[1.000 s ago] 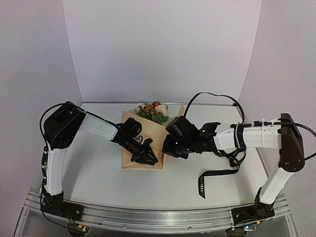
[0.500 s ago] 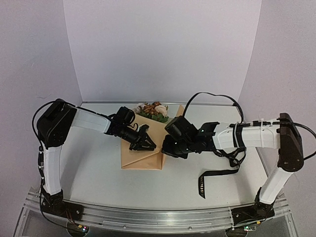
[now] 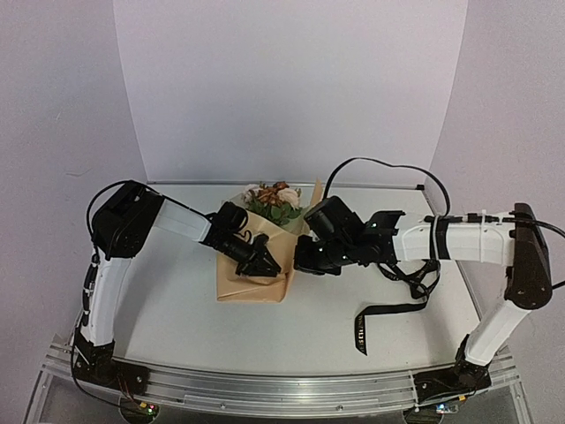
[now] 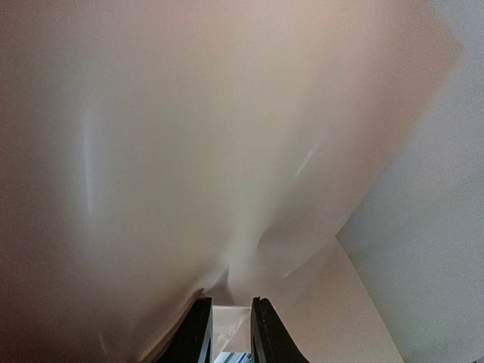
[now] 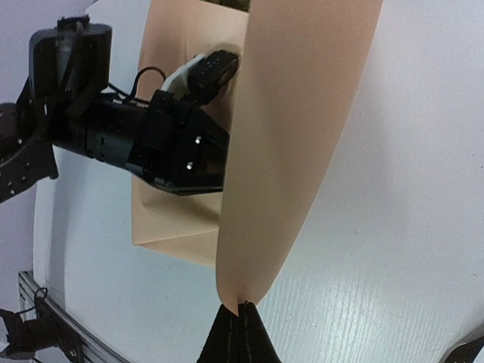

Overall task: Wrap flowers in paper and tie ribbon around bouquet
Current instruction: Fold the two-thirds-folded wrapping paper at the center of the board.

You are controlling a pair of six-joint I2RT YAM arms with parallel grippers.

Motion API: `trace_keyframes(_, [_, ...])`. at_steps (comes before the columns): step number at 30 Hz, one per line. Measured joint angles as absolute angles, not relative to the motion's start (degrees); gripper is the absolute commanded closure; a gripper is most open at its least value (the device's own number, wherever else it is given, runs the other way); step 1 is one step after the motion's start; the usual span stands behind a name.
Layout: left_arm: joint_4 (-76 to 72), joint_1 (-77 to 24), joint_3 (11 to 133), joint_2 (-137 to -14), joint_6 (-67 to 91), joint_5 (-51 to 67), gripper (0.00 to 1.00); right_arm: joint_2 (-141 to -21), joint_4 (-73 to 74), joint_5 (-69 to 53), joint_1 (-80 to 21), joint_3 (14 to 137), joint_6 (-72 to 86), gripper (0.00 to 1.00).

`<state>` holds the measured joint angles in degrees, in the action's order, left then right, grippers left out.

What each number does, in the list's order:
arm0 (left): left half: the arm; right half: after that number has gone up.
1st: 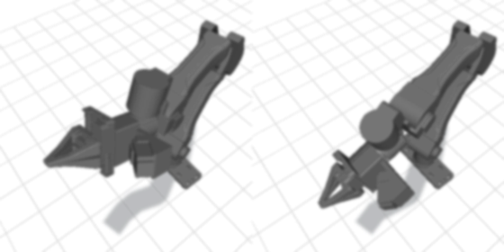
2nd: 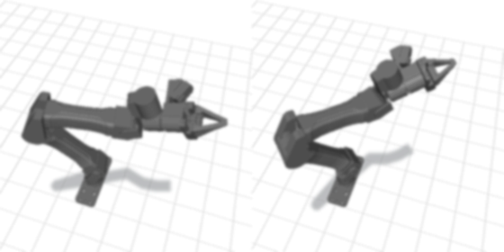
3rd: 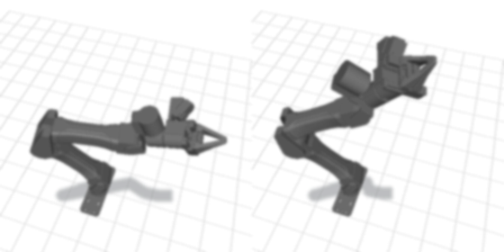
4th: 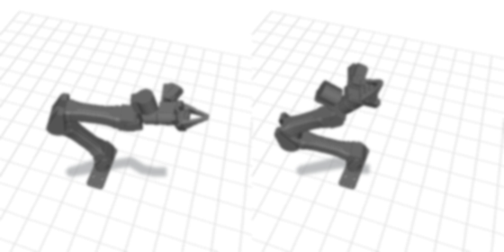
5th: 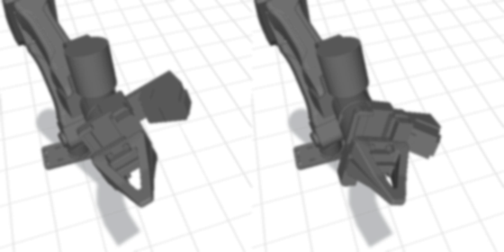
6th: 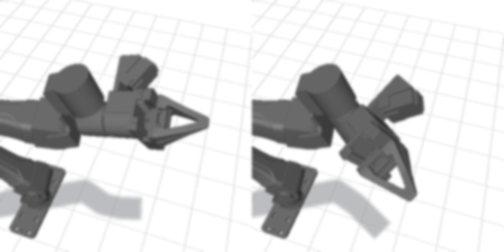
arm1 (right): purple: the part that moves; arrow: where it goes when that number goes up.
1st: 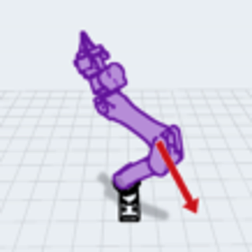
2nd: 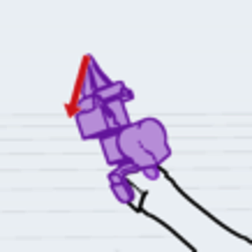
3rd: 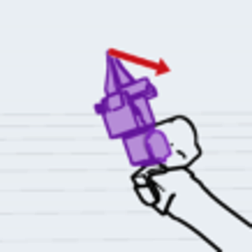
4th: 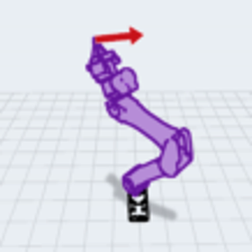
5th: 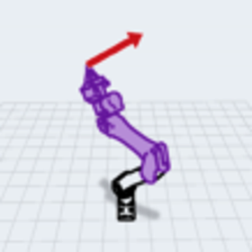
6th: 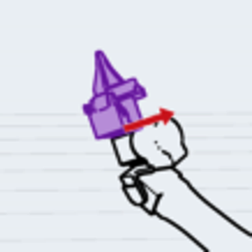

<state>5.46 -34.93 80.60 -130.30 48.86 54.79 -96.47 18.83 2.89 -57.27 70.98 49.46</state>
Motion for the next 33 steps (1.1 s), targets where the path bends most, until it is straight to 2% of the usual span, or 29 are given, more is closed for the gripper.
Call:
trace_keyframes(6, [6.38,-35.42,81.25,-130.28,48.01,53.16,0.80,-100.44,17.49,-4.54,-56.73,76.08,47.99,1.00])
trace_keyframes(12, [9.87,-35.43,79.84,-127.65,45.79,50.37,0.77,-101.25,16.71,-9.09,-55.11,75.78,48.06,1.00])
trace_keyframes(18, [13.69,-34.54,77.90,-121.73,42.70,49.23,0.74,-101.23,15.92,-12.25,-53.33,73.46,48.24,1.00])
trace_keyframes(22, [14.01,-33.20,76.63,-117.03,41.79,49.39,0.76,-101.31,15.49,-13.84,-52.80,73.49,48.48,1.00])
trace_keyframes(29, [15.22,-25.44,66.05,-106.48,41.88,45.20,0.77,-103.82,15.15,-15.88,-52.80,75.39,49.07,1.00])
trace_keyframes(33, [17.59,-20.45,62.90,-104.88,40.58,40.09,0.79,-105.77,14.75,-16.90,-52.80,77.13,49.28,1.00])
